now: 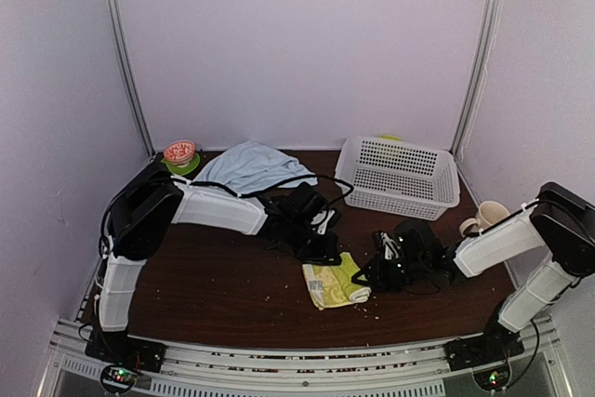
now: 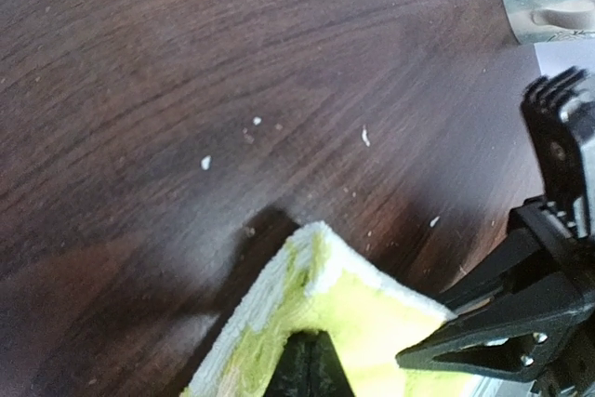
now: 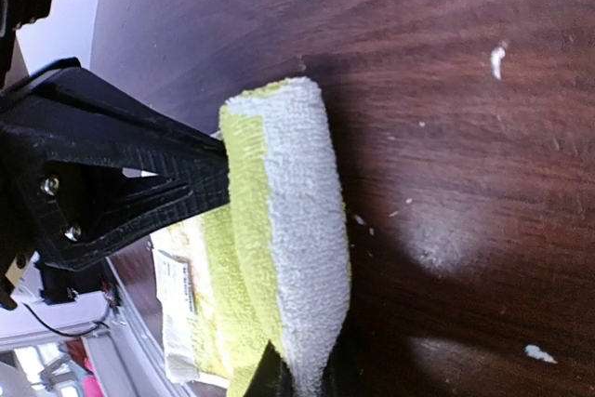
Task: Roll the towels
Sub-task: Roll the towel from the center of the board.
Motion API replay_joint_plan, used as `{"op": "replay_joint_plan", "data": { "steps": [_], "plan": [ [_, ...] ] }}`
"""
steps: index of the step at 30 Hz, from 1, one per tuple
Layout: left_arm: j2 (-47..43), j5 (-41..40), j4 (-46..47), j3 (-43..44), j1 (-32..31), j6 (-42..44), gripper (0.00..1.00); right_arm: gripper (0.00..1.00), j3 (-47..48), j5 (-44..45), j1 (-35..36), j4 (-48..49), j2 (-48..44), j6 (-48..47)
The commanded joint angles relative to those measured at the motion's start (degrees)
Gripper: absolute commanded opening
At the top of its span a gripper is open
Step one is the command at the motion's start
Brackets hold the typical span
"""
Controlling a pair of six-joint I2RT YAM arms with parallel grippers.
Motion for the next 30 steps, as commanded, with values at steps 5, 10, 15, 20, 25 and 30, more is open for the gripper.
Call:
{"op": "replay_joint_plan", "data": {
  "steps": [5,10,15,20,25,30],
  "plan": [
    [-7.82,-5.25,-8.86,-4.06,0.33,2.74,0.08,0.00,11.51,15.64,1.97,-32.60,-5.65,-13.59],
    [-12.08,-6.48,-8.65,-6.84,0.33,3.04,0.10,0.00,18.78,24.00,5.45,-43.00,-3.91,-16.87],
    [-12.60,-7.63,-8.38,-8.00,0.42,3.07,0.10,0.00,24.40,31.90,9.93,-48.64,-0.22,-16.83],
    [-12.44,-7.55,-6.61,-9.05,0.46,2.98,0.09,0.00,30.08,40.08,14.37,-54.86,4.88,-15.10],
    [-11.19,-6.25,-5.02,-8.53,0.42,2.46,0.09,0.00,34.09,46.70,17.73,-58.27,8.36,-12.81],
    [-10.60,-5.74,-4.16,-8.41,0.42,2.22,0.09,0.00,35.47,51.36,20.59,-58.95,9.07,-11.37]
  ]
}}
